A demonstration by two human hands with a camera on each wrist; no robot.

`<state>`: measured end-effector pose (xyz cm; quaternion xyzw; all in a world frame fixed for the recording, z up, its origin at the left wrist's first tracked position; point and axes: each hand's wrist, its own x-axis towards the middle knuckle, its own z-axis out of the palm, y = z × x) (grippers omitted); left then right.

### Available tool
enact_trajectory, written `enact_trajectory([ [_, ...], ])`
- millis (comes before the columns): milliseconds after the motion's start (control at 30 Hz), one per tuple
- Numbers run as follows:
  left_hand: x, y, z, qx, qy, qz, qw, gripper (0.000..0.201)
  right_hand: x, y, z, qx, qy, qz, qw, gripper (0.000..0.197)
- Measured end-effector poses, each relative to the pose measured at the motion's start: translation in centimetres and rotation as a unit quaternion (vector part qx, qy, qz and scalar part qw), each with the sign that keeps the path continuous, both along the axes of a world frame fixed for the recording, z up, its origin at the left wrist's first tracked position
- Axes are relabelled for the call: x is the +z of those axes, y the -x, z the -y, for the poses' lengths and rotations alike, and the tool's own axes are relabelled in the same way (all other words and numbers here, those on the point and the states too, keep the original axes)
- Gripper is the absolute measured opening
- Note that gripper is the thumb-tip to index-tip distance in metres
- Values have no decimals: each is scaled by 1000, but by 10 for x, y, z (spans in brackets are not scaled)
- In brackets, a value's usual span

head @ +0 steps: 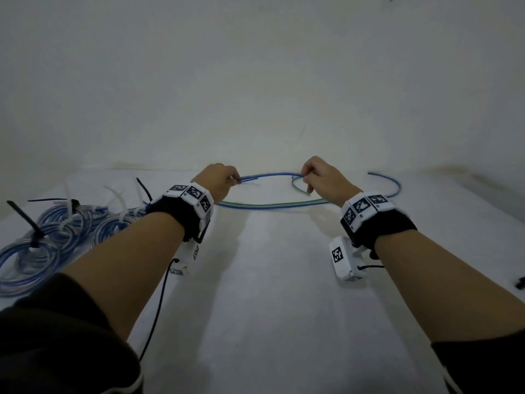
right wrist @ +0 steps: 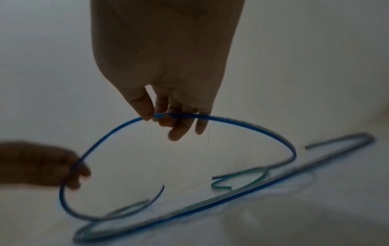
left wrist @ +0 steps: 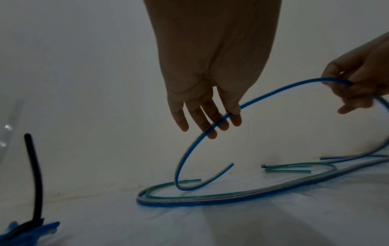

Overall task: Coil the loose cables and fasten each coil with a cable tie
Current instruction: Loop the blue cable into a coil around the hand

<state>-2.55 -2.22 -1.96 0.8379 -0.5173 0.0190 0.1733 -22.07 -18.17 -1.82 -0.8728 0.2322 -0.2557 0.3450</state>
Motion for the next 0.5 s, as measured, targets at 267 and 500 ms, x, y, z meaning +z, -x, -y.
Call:
enact_trajectory([
  [267, 17, 46, 12, -84, 137, 14, 987, 23, 0, -12, -23, 39, 276, 41, 960, 18],
  [500, 5, 31, -6, -8, 102, -94, 990, 21, 5, -12, -18, -90, 116, 154, 977, 18],
])
